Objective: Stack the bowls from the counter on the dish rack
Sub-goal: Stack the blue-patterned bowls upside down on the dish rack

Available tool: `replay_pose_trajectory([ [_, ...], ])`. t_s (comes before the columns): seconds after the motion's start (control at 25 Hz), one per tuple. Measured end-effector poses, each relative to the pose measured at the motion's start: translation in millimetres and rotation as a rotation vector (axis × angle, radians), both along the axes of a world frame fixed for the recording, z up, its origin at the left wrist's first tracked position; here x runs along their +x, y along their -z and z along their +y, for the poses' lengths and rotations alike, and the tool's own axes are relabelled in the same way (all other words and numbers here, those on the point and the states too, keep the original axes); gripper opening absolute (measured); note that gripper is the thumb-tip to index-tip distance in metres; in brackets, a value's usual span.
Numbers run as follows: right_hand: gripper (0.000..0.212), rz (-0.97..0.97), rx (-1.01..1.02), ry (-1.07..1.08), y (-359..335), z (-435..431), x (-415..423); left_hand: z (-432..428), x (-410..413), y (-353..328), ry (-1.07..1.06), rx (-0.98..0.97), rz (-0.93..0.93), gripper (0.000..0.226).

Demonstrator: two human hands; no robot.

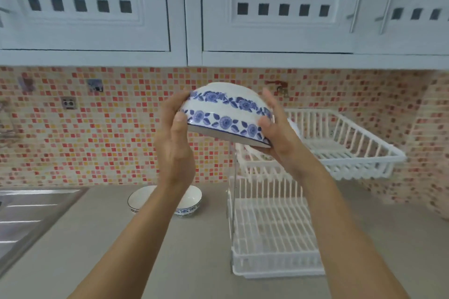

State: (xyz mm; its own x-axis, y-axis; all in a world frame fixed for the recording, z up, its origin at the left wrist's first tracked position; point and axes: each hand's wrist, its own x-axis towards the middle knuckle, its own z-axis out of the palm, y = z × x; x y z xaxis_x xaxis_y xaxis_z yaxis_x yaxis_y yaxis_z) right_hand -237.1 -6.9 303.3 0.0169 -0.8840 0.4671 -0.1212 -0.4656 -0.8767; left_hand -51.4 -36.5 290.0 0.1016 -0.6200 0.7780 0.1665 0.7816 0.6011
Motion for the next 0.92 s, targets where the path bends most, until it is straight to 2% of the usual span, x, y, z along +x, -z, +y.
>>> replay_pose_trajectory([
  [0.08,0.093,0.089,-0.015,0.072,-7.0,8.0,-47.3,-9.7,-39.7,-9.8,0.076,0.013,-0.114,0.045],
  [0.16,0.092,0.116,-0.055,0.114,-13.8,14.6,-95.7,-14.9,-81.2,-18.7,0.165,0.028,-0.222,0.049],
  [0.32,0.098,0.179,-0.105,0.247,-33.5,31.1,-188.9,-13.8,-167.1,-42.0,0.090,0.039,-0.542,0.062],
  [0.36,0.095,0.226,-0.109,0.278,-36.5,33.2,-206.7,-16.3,-184.0,-46.6,0.082,0.040,-0.599,0.063],
  [0.44,0.076,0.304,-0.111,0.304,-38.0,32.7,-243.9,-22.4,-218.0,-53.1,0.106,0.048,-0.730,0.073],
  [0.52,0.069,0.480,-0.070,0.354,-35.7,22.2,-274.0,-29.3,-244.2,-53.1,0.115,0.075,-0.908,0.099],
  [0.56,0.071,0.593,-0.027,0.371,-33.9,14.9,-289.5,-32.9,-259.4,-50.5,0.092,0.086,-1.006,0.109],
  [0.64,0.075,0.726,0.084,0.331,-26.9,-2.7,-314.4,-43.3,-286.9,-41.4,0.052,0.125,-1.151,0.111],
  [0.8,0.088,0.916,0.230,0.234,-10.9,-40.9,-346.6,-63.7,-323.8,-24.8,0.037,0.272,-1.286,0.100],
  [0.92,0.111,1.100,0.240,0.230,-6.7,-64.3,-353.9,-70.5,-340.2,-16.2,-0.050,0.355,-1.369,0.111],
])
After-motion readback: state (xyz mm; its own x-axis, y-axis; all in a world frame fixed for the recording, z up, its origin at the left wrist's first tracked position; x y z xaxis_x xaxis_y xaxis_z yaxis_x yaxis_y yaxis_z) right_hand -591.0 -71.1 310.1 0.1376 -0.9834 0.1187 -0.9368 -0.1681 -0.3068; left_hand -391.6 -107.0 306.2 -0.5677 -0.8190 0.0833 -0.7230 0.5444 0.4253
